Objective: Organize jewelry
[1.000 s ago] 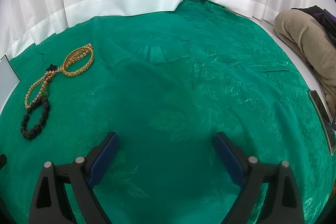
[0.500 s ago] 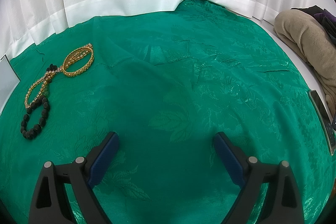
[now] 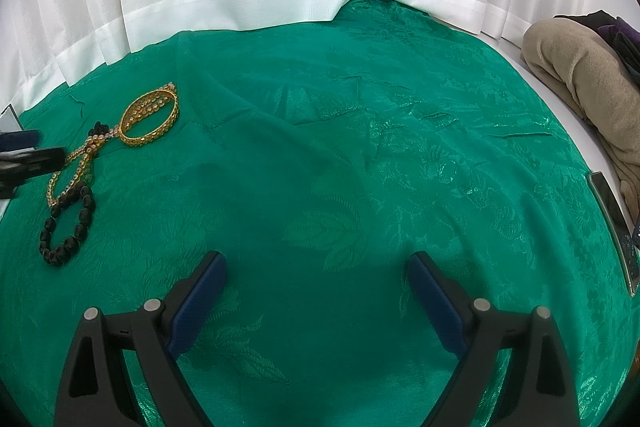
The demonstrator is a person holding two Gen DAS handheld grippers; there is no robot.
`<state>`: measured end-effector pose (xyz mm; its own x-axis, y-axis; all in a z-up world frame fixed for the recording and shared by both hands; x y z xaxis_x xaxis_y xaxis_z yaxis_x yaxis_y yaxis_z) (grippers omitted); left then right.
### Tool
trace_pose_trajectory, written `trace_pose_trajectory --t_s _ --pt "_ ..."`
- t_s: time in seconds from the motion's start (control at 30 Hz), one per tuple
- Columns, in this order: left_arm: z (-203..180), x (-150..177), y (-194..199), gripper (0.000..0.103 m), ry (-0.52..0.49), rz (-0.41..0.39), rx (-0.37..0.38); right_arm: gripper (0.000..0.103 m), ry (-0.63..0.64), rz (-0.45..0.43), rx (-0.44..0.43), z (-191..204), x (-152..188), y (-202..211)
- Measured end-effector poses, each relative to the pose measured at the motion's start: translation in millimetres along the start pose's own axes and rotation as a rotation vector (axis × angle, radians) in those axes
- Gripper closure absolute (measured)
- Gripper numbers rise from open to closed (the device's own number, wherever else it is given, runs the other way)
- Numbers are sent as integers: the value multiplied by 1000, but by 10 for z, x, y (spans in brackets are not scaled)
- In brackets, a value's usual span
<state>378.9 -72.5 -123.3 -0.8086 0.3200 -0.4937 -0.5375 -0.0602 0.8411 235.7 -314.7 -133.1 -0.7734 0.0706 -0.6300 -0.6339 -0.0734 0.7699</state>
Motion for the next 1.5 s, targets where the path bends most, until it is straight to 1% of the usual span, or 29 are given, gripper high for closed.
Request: trace_pose_trajectory --t_s 0.03,0.07,0.13,0.17,0.2,0.23,0.27,0.3,0.33,0.37,0.43,0.5,0.6,0.83,0.97,1.0,1.1,1.2,1.23,1.27,1.3,1.33,1.37,1.4,1.5 --pt "44 12 -5 14 24 -17 39 9 0 0 0 -3 -1 -1" --pt "81 36 -3 19 38 -9 57 9 0 0 0 -4 -2 -1" --pt "145 133 41 37 52 9 90 9 0 0 0 -4 -2 -1" --pt "147 193 60 51 42 18 93 9 0 0 0 -2 -2 -1" --pt "131 248 93 65 24 0 70 9 0 0 0 -4 -2 -1" --pt "126 316 142 75 10 -14 83 9 0 0 0 -4 -2 -1" --pt "134 356 174 89 9 -15 96 9 0 0 0 -5 -2 -1" --pt "136 402 203 89 8 -13 96 9 0 0 0 -5 -2 -1" --pt "132 461 241 90 5 -18 79 9 0 0 0 -4 -2 -1" --pt "133 501 257 97 4 -22 71 9 0 0 0 -3 -2 -1" --pt "165 632 325 98 24 -23 81 9 0 0 0 -6 -3 -1" --pt "223 761 407 98 47 -23 73 9 0 0 0 -3 -2 0" --pt "339 1032 619 98 104 -26 83 9 0 -1 0 -3 -3 0" --pt "613 1694 1165 98 200 -38 74 9 0 -1 0 -7 -4 0" --pt "791 2030 1274 98 231 -18 34 9 1 -1 0 -8 -6 0" --pt "830 2090 1285 98 246 -15 27 9 1 -1 0 -10 -7 -1" --pt "956 2228 1332 97 303 -12 53 9 1 -1 0 -8 -7 0" --pt "982 2230 1359 95 299 -22 77 9 1 -1 0 -8 -8 -1" --pt "1004 2258 1389 93 290 -28 71 9 1 -1 0 -9 -6 -2" --pt "1002 2263 1406 82 275 -35 66 9 1 -1 0 -7 -6 -2" --pt "986 2245 1409 67 261 -44 59 9 1 -1 0 -8 -6 -2" --pt "977 2234 1417 61 254 -54 51 9 1 -1 0 -8 -6 -2" --pt "968 2225 1417 51 250 -60 50 9 1 -1 0 -7 -6 -2" --pt "941 2195 1403 47 241 -63 63 9 1 -1 0 -9 -6 -2" --pt "821 2087 1289 41 200 -61 88 9 1 -1 0 -7 -6 -2"
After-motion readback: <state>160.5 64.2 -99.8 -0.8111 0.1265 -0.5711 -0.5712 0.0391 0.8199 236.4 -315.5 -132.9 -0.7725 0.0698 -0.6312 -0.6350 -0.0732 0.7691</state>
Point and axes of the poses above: each gripper's, at about its wrist camera, not at the fingertips, and y roughly against the way its jaws point, z to its left, x to its underside, the point moved 2 cm from there along -y, roughly the way its jaws point, and after that the axes turned 10 degrees about -x, right-handed, at the moved point
